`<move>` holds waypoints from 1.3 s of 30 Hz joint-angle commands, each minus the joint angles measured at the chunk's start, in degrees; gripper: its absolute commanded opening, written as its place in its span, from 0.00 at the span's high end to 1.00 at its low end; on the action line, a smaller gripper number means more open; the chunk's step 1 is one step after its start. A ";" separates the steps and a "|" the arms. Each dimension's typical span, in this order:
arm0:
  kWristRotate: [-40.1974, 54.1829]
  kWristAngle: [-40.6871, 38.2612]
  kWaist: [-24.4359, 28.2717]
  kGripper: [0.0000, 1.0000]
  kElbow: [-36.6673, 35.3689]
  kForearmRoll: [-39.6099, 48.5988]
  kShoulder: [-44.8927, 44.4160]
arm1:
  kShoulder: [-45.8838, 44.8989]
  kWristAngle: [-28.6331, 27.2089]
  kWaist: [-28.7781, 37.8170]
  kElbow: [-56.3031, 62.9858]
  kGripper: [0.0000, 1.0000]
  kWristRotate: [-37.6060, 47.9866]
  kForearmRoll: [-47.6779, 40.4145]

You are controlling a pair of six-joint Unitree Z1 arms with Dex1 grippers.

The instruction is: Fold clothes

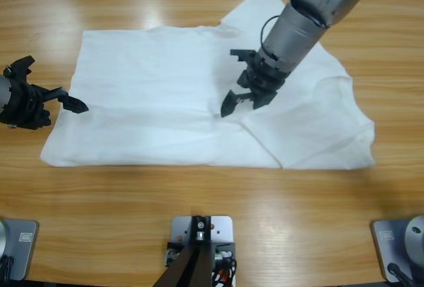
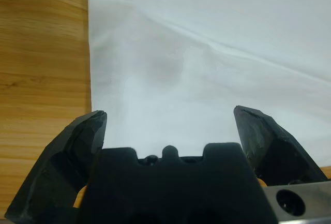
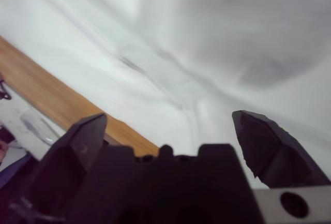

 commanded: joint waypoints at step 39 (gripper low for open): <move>1.11 0.72 0.51 0.04 1.36 -1.01 2.90 | 5.69 -28.94 17.58 -3.50 0.15 1.98 5.41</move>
